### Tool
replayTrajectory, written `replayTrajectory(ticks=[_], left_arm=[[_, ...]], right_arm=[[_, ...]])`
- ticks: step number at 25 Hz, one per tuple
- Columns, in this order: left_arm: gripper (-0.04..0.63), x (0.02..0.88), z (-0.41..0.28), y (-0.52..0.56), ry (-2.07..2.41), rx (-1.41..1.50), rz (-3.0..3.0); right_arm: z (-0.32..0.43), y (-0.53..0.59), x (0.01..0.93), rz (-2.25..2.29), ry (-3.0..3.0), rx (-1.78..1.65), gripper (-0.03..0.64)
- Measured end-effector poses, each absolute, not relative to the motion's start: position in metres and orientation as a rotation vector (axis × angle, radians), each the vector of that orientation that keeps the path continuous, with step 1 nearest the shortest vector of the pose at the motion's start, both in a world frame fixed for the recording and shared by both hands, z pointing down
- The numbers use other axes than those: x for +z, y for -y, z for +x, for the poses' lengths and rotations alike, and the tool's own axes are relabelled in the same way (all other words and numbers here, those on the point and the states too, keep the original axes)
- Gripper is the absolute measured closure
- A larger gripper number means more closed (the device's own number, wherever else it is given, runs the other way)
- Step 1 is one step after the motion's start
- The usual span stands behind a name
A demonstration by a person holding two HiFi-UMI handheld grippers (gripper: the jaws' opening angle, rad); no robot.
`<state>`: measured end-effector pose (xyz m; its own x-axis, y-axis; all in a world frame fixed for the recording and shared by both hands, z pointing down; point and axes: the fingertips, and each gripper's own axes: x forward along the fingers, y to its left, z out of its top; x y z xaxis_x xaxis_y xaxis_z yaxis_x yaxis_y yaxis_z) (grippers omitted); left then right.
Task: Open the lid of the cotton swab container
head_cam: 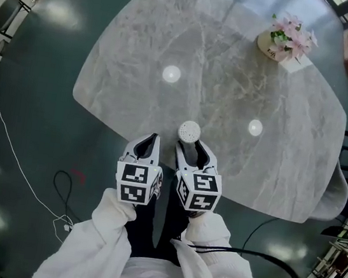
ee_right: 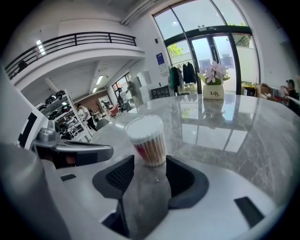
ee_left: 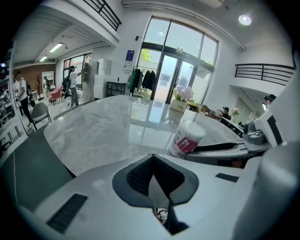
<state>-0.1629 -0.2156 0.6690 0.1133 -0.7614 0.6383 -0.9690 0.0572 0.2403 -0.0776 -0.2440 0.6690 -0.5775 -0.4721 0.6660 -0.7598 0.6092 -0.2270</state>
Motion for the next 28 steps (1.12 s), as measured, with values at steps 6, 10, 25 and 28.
replayTrajectory(ticks=[6, 10, 25, 28], left_arm=[[0.589, 0.670, -0.167, 0.220, 1.696, 0.391, 1.736], [0.589, 0.670, -0.169, 0.223, 1.698, 0.380, 1.727], [0.589, 0.674, -0.178, 0.228, 1.690, 0.383, 1.712], [0.589, 0.673, -0.178, 0.227, 1.686, 0.386, 1.714]], right_arm=[[-0.084, 0.250, 0.674, 0.909, 2.262, 0.628, 0.342], [-0.085, 0.252, 0.676, 0.875, 2.248, 0.574, 0.333], [-0.095, 0.261, 0.682, 0.802, 2.227, 0.492, 0.328], [-0.096, 0.261, 0.681, 0.808, 2.221, 0.489, 0.328]])
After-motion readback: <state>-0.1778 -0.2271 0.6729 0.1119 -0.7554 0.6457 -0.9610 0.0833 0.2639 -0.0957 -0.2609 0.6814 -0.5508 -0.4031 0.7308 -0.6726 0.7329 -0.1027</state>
